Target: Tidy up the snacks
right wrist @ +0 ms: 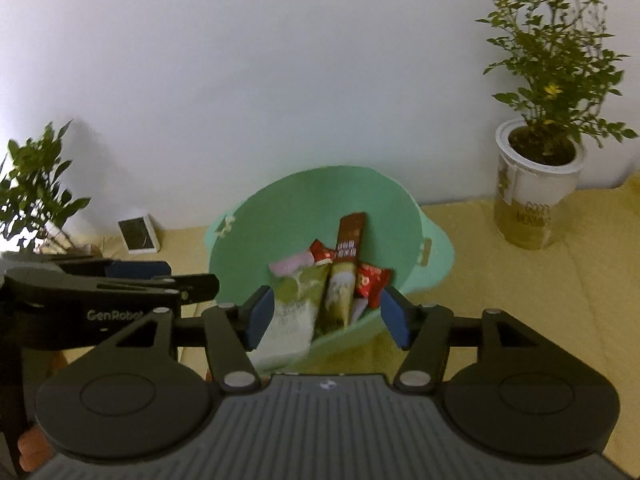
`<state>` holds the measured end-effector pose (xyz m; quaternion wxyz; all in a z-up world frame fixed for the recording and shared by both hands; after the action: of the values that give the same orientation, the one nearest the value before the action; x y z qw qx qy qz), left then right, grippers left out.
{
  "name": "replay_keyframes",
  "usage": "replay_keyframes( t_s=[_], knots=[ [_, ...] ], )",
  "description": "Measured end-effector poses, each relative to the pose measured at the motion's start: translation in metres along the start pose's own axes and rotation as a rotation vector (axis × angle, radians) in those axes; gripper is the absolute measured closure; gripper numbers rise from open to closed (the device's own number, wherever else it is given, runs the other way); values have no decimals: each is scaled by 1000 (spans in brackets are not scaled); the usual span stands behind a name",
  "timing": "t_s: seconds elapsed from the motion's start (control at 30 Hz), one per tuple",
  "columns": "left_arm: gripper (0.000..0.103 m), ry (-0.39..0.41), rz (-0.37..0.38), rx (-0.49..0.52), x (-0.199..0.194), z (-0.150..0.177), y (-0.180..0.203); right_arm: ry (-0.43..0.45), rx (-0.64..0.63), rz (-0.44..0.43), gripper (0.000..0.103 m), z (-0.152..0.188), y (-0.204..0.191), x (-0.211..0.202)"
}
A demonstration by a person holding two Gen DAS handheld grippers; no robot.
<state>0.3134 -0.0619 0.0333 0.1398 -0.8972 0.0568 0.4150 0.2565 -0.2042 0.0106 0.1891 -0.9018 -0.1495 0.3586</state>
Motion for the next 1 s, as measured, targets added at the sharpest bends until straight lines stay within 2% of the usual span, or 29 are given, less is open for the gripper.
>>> replay_keyframes(
  t_s=[0.23, 0.53, 0.77, 1.0],
  knots=[
    [0, 10, -9, 20, -39, 38, 11, 0, -37, 15, 27, 38, -7, -38],
    [0, -31, 1, 26, -76, 110, 35, -73, -52, 50, 27, 102, -4, -69],
    [0, -83, 2, 1, -89, 159, 34, -122, -51, 51, 27, 140, -5, -79],
    [0, -124, 8, -12, -95, 205, 30, -181, -117, 59, 27, 176, -7, -85]
  ],
)
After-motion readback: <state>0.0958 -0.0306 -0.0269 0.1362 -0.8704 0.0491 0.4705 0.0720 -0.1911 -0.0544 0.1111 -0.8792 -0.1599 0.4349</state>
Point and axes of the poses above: each gripper's, at about its wrist camera, not at the fingertips, and x roughly the way its jaws point, y to its right, z to its underside, the point moved 5 cm from there along x, roughly the way its jaws point, and after that the axes turned 15 degrees about -z, right-handed, at the moved point
